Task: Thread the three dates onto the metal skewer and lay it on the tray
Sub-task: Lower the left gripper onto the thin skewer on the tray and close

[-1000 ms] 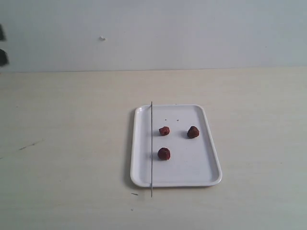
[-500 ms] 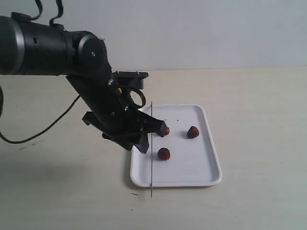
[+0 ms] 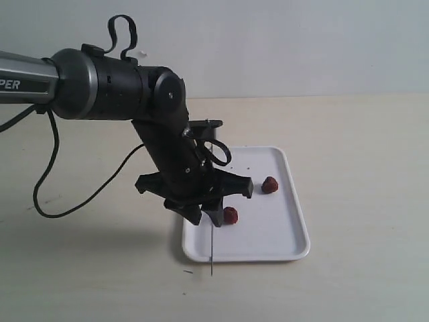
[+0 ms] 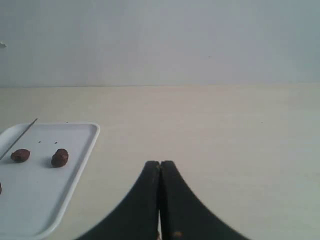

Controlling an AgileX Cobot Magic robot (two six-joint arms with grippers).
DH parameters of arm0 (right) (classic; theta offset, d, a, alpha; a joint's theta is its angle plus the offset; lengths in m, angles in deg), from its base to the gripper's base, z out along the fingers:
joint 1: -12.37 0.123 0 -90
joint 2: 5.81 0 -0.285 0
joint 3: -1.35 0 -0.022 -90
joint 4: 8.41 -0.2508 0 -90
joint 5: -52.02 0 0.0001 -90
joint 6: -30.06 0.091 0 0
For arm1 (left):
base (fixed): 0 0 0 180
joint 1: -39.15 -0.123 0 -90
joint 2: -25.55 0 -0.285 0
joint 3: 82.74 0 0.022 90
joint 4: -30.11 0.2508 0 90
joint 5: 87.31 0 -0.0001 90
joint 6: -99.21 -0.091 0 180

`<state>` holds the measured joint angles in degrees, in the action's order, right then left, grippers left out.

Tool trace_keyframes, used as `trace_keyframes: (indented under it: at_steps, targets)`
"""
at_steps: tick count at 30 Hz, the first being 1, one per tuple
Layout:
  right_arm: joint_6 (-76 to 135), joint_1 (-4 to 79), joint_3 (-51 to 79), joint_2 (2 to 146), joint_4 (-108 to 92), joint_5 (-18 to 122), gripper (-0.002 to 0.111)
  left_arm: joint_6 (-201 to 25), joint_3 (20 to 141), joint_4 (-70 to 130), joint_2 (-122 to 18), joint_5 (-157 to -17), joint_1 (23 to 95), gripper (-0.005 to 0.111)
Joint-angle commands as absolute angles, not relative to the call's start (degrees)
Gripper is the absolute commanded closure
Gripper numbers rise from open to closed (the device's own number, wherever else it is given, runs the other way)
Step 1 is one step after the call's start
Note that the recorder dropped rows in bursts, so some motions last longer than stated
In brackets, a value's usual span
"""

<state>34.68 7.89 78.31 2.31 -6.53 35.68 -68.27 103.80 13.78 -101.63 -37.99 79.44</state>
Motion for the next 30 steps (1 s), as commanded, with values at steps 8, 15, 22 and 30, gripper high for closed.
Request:
trace_keyframes:
  at_steps: [8, 15, 22, 30]
  targets:
    - [34.70, 7.56, 78.57, 1.98, -6.53, 35.76, 0.108, -65.40, 104.13, 13.78, -105.43, -42.55, 79.65, 0.067]
    - [34.70, 7.56, 78.57, 1.98, -6.53, 35.76, 0.108, -65.30, 104.13, 13.42, -105.73, -44.33, 79.65, 0.067]
    - [34.70, 7.56, 78.57, 1.98, -6.53, 35.76, 0.108, -63.84, 104.13, 13.42, -105.73, -45.72, 79.65, 0.067]
    - [34.70, 7.56, 78.57, 1.98, -6.53, 35.76, 0.108, -63.58, 104.13, 13.42, -105.73, -45.15, 79.65, 0.067]
